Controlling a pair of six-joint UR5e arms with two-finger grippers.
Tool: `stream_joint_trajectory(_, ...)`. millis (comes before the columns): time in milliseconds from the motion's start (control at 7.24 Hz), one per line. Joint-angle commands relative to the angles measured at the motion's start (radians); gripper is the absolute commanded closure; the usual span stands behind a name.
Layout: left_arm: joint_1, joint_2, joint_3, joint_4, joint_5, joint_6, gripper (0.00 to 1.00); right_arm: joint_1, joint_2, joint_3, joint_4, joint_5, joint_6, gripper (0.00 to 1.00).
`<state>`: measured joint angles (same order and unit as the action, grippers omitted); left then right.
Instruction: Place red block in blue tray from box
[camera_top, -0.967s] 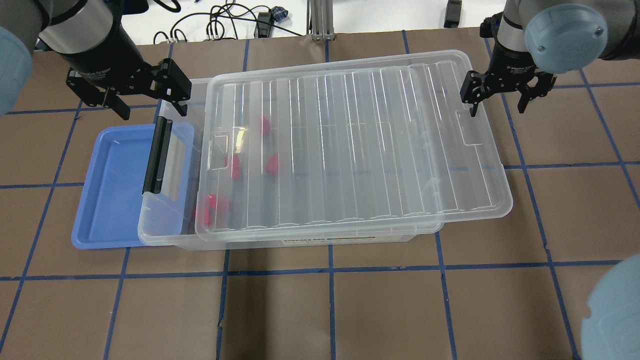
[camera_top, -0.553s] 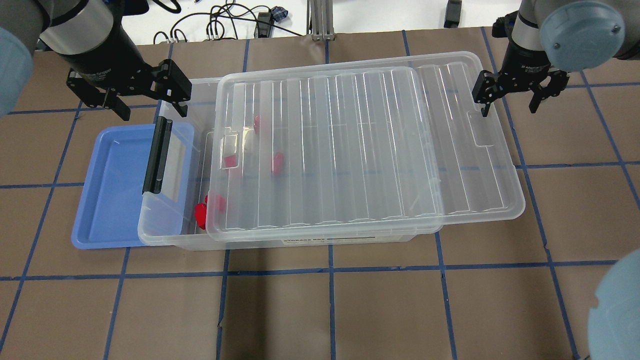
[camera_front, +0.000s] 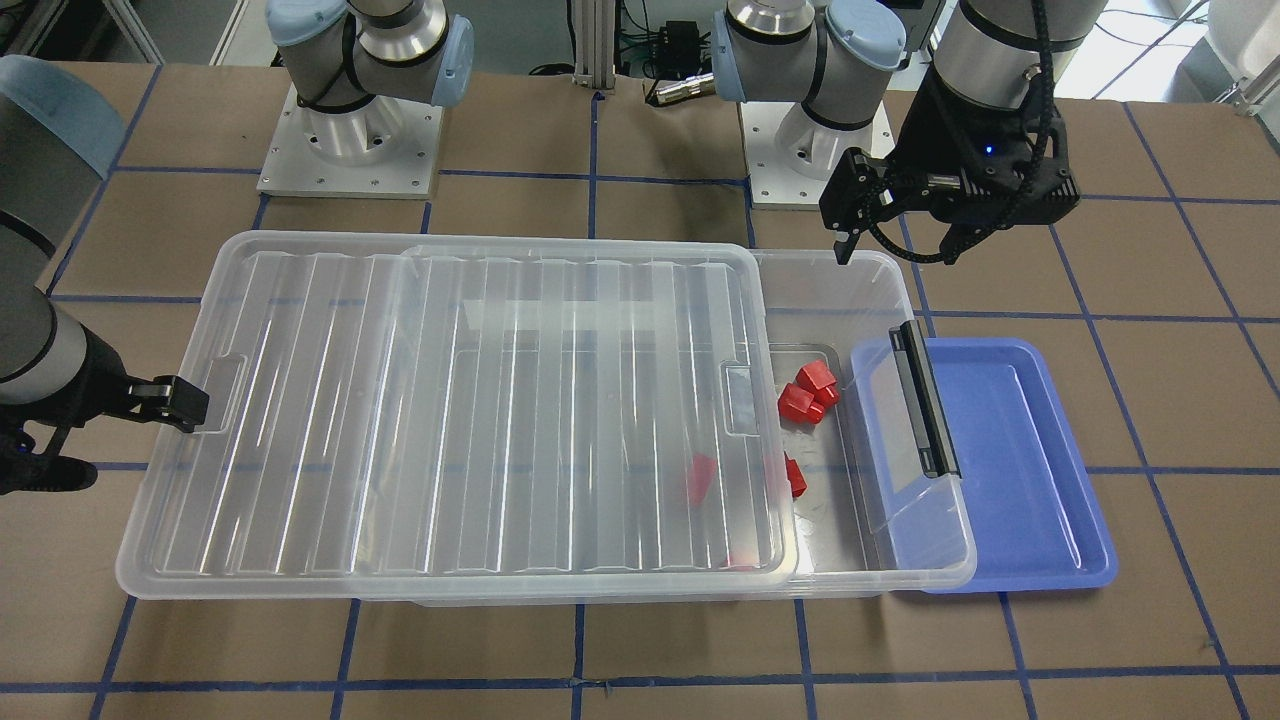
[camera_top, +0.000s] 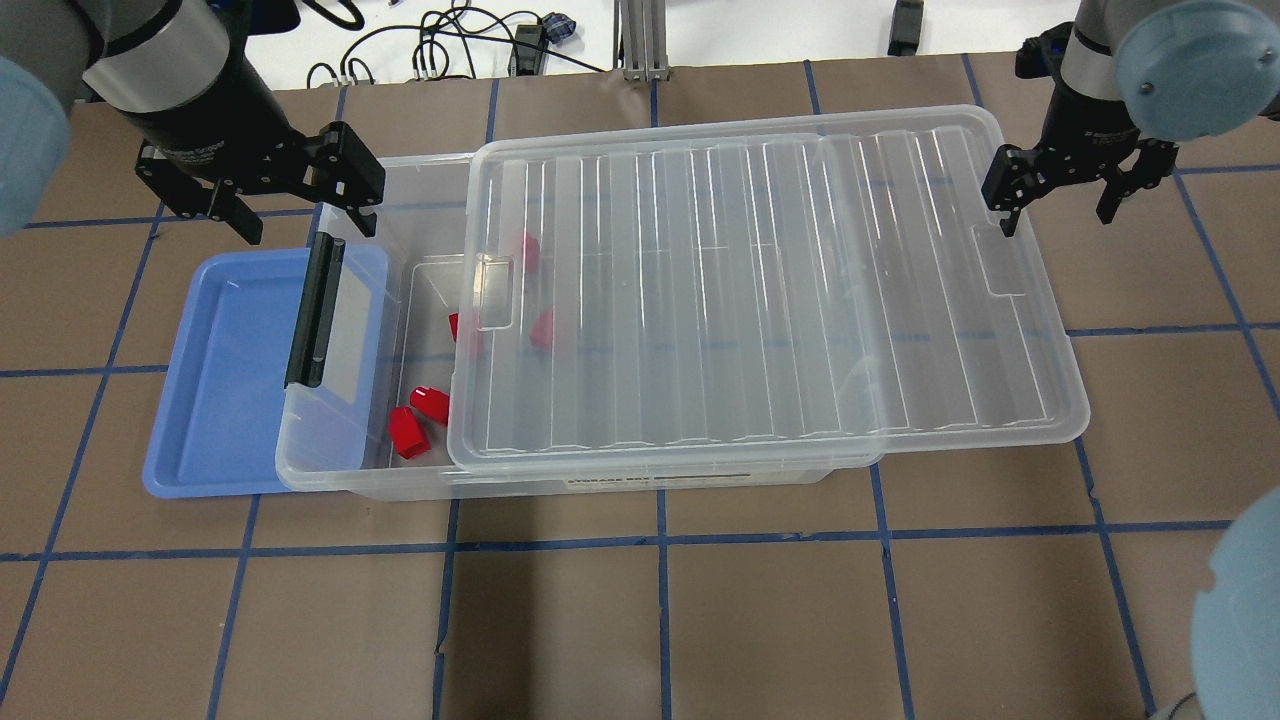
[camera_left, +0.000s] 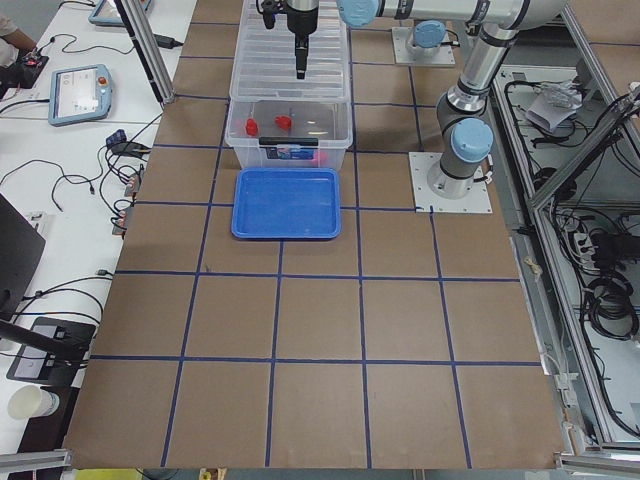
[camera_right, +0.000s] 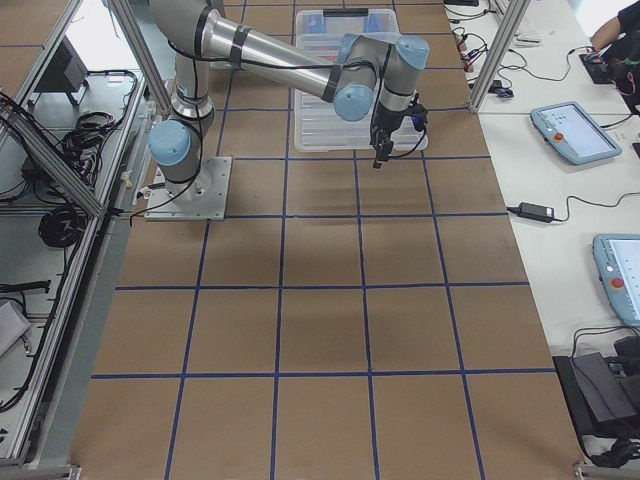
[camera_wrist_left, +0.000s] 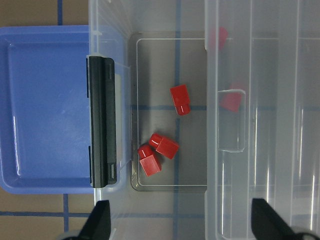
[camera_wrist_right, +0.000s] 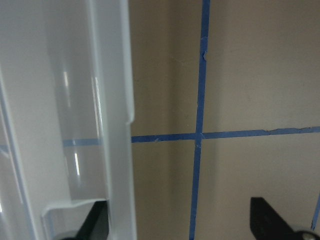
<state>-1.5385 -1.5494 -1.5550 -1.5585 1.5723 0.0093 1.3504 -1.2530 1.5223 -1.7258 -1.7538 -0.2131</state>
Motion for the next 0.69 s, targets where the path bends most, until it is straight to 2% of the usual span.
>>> stream_joint_trajectory(0, 0.000, 0.000, 0.000, 0.000, 0.000, 0.000, 0.00, -0.023, 0.001, 0.001, -0.008, -0.004, -0.038, 0.00)
stream_joint_trajectory(553, 0.000, 0.000, 0.000, 0.000, 0.000, 0.000, 0.00, -0.079, 0.000, -0.004, -0.005, -0.018, -0.114, 0.00)
